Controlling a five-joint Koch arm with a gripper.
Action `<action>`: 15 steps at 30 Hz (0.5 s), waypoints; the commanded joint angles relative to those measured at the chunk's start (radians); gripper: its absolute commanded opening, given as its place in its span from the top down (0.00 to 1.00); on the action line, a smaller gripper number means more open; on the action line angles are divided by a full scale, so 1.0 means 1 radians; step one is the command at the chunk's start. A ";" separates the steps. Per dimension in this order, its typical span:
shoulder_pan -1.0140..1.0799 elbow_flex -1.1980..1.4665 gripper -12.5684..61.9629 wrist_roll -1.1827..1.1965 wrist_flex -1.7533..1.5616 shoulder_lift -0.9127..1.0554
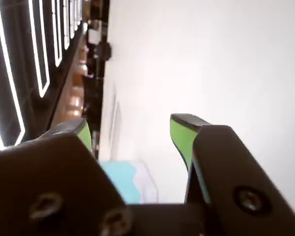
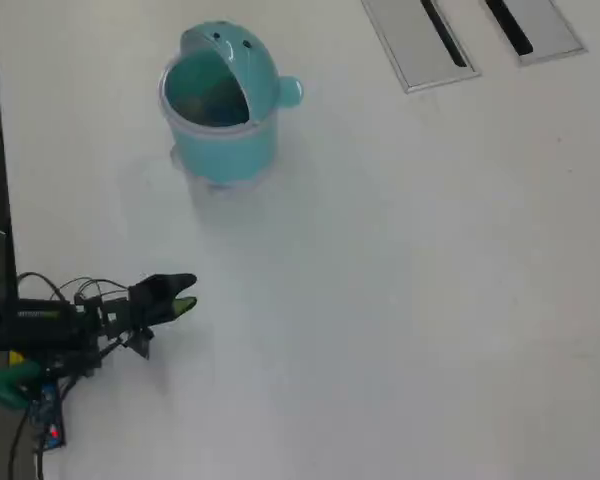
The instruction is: Grasp RGB lego blocks and put them in the bin one by one.
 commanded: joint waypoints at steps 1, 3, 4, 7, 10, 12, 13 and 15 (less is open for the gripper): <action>0.003 -0.009 0.43 0.021 -0.081 0.018; 0.014 0.011 0.43 0.028 -0.083 0.018; 0.015 0.018 0.42 0.035 -0.083 0.018; 0.017 0.043 0.41 0.055 -0.083 0.018; 0.018 0.071 0.41 0.072 -0.083 0.017; 0.017 0.091 0.41 0.074 -0.083 0.017; 0.015 0.100 0.40 0.074 -0.083 0.017; 0.014 0.115 0.39 0.074 -0.081 0.012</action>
